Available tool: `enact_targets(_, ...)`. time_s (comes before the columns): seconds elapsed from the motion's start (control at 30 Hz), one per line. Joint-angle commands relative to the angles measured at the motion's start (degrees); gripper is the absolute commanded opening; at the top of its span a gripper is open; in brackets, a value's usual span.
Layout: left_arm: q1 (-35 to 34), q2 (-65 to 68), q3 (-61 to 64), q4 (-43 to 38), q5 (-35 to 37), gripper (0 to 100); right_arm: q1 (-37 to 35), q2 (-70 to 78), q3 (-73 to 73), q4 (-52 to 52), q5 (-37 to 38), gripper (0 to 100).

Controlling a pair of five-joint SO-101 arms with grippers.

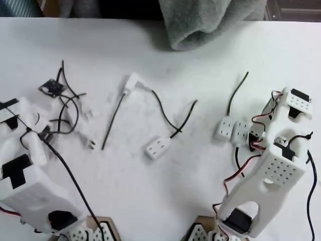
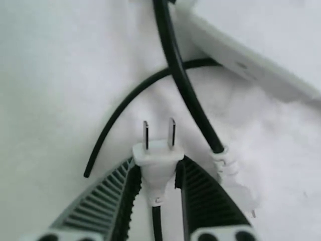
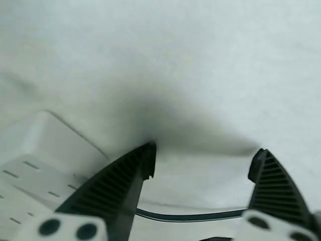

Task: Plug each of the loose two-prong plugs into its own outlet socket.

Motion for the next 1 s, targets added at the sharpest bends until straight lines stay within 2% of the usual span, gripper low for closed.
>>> enact_targets(0.0, 3.0, -5.3, -1.1, 4.9, -0.1, 2, -1.1, 0.7, 0.5, -1.2, 0.5, 31.6)
enact_targets(0.27, 3.7, -32.1, 0.7, 19.4, -0.1, 2, -1.1, 0.7, 0.5, -1.2, 0.5, 31.6)
enact_targets(0.37, 4.9, -44.7, 8.4, 19.8, -0.1, 2, -1.1, 0.7, 0.5, -1.2, 0.5, 31.6)
enact_targets(0.47, 7.5, -60.0, 21.0, 16.0, 1.3, 2, -1.1, 0.7, 0.5, -1.2, 0.5, 31.6)
enact_targets(0.63, 13.8, -89.0, 40.9, 3.9, 17.7, 2, -1.1, 0.7, 0.5, -1.2, 0.5, 31.6)
enact_targets(0.8, 24.9, -114.0, 48.8, 5.5, 33.1, 2, -1.1, 0.7, 0.5, -1.2, 0.4, 31.6)
enact_targets(0.87, 29.9, -120.7, 48.4, 6.3, 40.6, 2, -1.1, 0.7, 0.5, -1.2, 0.4, 31.6)
enact_targets(0.97, 35.6, -119.3, 46.2, 3.7, 52.1, 2, -1.1, 0.7, 0.5, -1.2, 0.5, 31.6)
